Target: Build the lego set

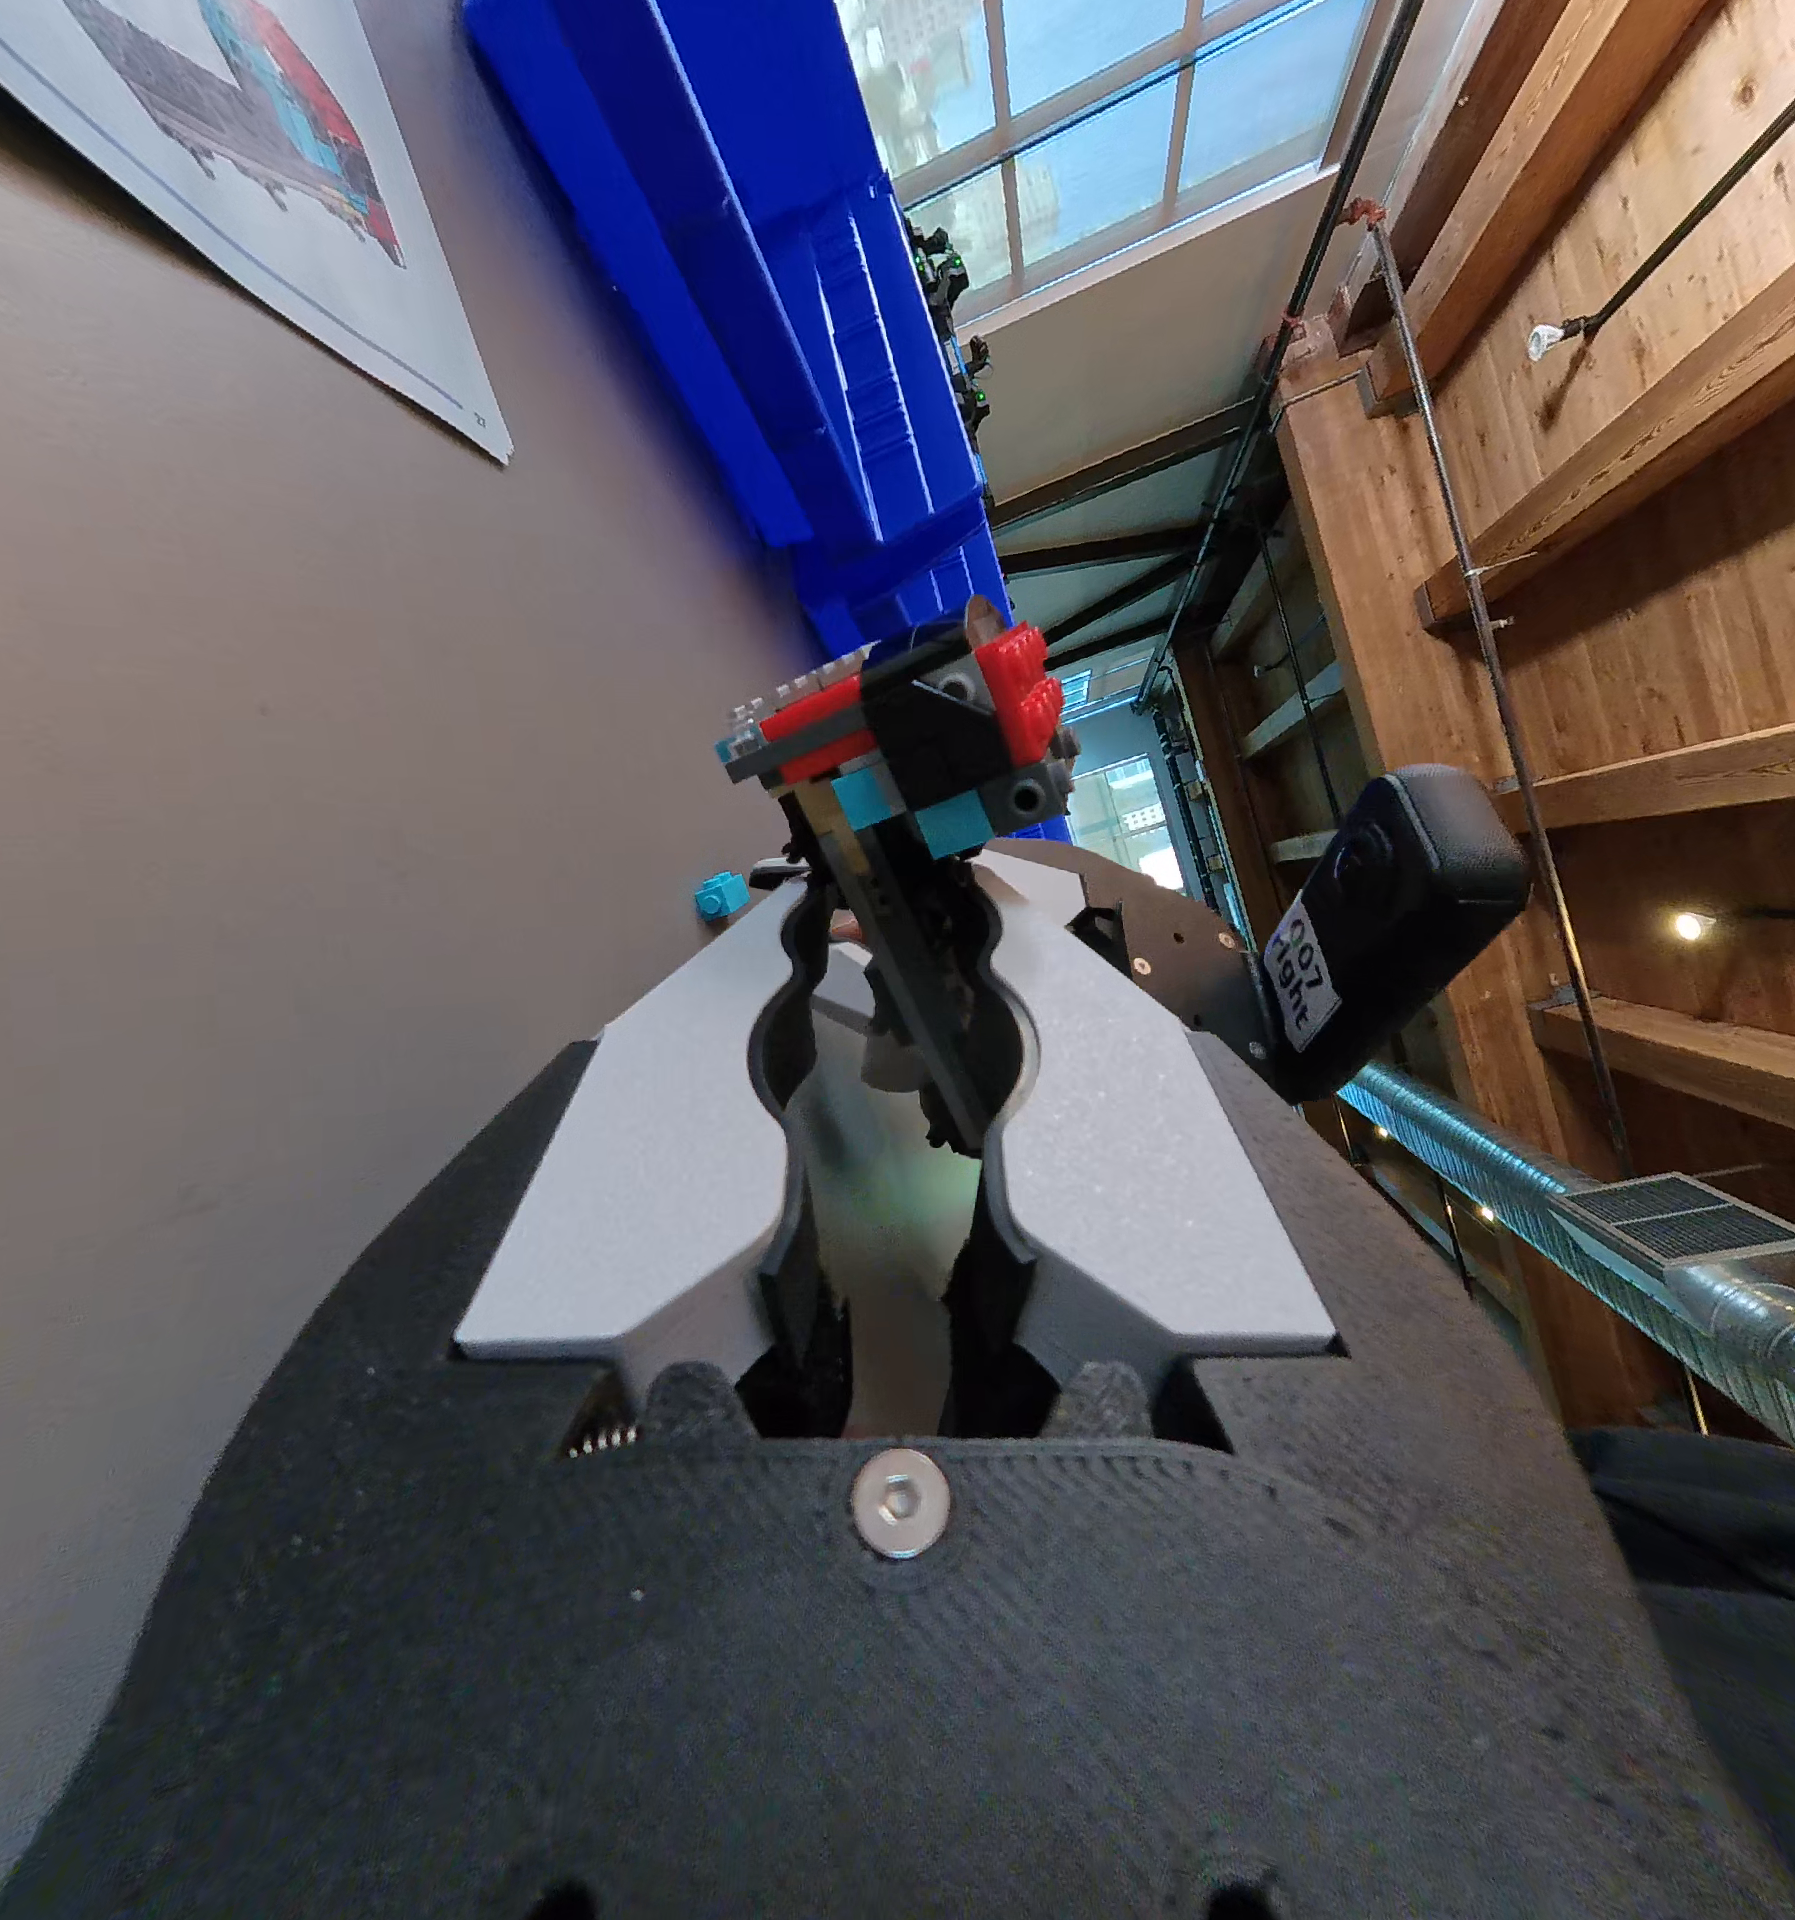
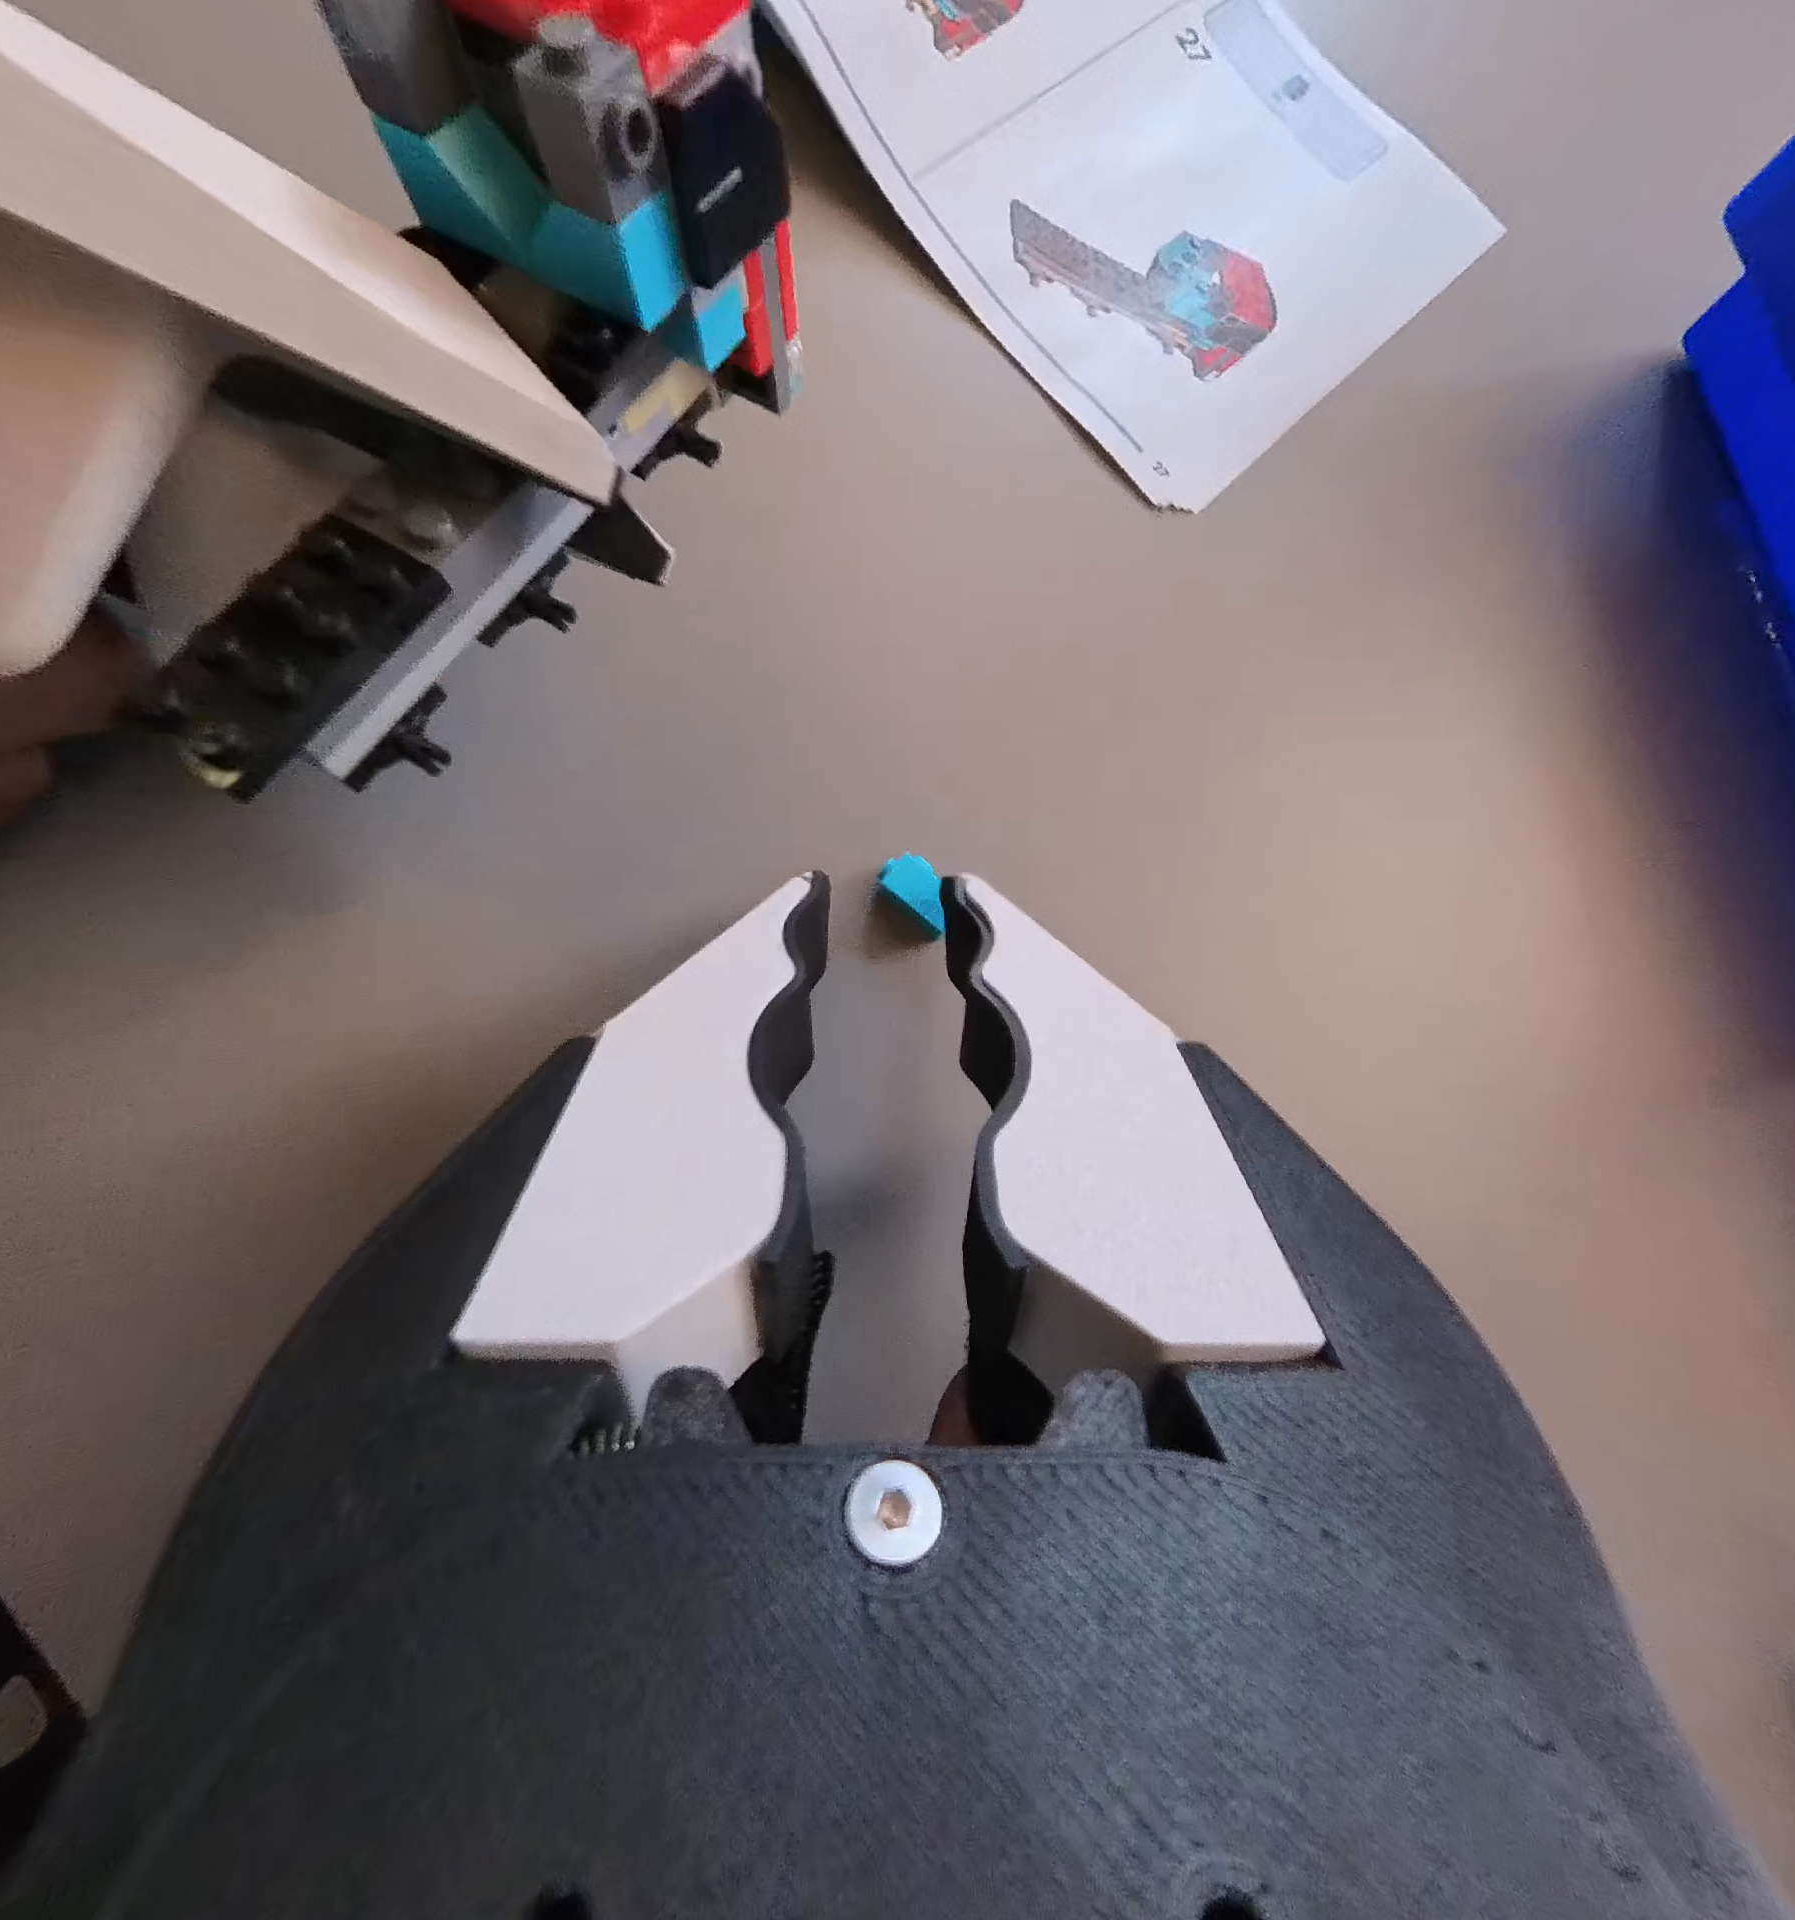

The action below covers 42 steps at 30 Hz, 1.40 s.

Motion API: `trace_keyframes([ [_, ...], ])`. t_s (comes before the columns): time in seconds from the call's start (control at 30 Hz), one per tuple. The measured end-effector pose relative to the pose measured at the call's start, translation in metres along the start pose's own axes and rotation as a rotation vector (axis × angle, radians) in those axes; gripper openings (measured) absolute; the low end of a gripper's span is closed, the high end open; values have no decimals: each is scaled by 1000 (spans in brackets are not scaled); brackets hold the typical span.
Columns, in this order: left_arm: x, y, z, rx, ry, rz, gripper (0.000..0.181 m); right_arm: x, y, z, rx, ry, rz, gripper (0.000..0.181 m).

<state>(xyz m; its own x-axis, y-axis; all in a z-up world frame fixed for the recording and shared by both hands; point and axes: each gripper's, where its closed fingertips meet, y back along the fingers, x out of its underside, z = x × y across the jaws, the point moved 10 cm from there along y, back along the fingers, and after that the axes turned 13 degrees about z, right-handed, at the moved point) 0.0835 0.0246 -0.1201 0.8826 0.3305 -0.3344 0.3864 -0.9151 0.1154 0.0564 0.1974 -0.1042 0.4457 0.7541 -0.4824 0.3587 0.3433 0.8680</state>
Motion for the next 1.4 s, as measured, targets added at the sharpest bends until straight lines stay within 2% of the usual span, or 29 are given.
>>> trace_keyframes([
  [0.57,0,1,-1,8,-3,-1,24,5,-4,0,80,-51,-33,22],
  [1.4,0,1,-1,15,-8,0,24,12,-7,-7,41,-106,-47,28],
])
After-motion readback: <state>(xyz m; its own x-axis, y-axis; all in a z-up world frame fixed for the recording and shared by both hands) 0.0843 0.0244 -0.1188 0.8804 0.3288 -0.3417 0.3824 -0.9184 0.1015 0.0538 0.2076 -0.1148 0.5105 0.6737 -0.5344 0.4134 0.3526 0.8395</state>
